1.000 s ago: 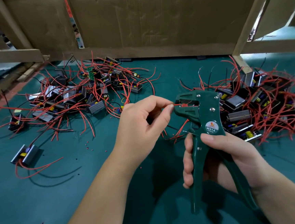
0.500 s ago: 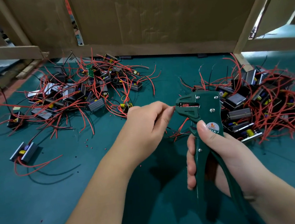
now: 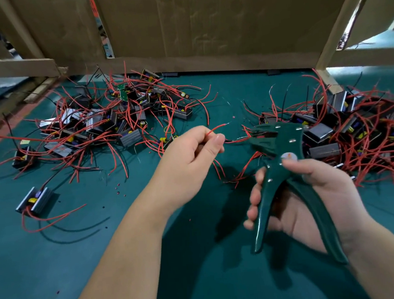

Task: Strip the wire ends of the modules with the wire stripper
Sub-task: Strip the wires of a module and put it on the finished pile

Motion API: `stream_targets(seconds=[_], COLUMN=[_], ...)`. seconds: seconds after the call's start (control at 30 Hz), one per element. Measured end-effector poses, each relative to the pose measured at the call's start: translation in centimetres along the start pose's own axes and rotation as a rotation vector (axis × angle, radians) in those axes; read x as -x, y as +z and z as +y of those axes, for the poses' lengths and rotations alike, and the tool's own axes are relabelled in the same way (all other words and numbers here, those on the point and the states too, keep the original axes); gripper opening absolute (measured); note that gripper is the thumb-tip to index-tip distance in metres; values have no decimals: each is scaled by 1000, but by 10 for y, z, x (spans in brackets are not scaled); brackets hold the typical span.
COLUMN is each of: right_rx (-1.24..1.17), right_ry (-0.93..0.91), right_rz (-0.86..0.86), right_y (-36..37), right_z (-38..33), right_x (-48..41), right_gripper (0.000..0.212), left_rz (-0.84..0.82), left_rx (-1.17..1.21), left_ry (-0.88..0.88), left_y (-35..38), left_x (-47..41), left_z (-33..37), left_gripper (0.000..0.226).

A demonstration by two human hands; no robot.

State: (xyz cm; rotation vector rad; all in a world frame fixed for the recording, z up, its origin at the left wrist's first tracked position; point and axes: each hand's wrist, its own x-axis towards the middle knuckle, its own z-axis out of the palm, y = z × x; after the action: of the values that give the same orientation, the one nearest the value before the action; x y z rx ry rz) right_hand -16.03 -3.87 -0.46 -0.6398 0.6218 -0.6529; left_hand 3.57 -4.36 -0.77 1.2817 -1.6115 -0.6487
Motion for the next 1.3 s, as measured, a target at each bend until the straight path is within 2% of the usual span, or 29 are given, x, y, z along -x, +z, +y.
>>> stream_targets(seconds=[0.1,0.2,0.33,0.5,0.73,0.9,1.07,1.13,1.2,1.3], right_rx=[39,30,3,80,136,146,137,124,135,200], right_ry=[82,88,39,20,71,139,142,116,88,38], right_rz=[-126,-203,-215,-230,-287,-341,-304,-258,-174,30], right_y=[4,6,9,9,6,3,2,3,6,10], right_z=[7,12,16,15,12,9,9,12,16,22], right_x=[0,0,-2,1,4,4,4,4,3,1], right_gripper=[50,46,44,38,34,35,41,45,50,58], left_rz=[-5,2,-3,-39,-94,-144,-161,-135,-90,-73], left_rx=[34,63,45,98,195,145,107,101,124,105], left_ry=[-1,10,3,18,29,35,24,5,-56,-92], left_y=[2,2,1,2,-2,-8,-9,-6,-3,0], left_x=[0,1,2,2,3,3,3,4,5,7], left_z=[0,2,2,6,5,2,-1,-2,-3,-6], left_gripper=[24,23,23,15,17,21,26,45,56,58])
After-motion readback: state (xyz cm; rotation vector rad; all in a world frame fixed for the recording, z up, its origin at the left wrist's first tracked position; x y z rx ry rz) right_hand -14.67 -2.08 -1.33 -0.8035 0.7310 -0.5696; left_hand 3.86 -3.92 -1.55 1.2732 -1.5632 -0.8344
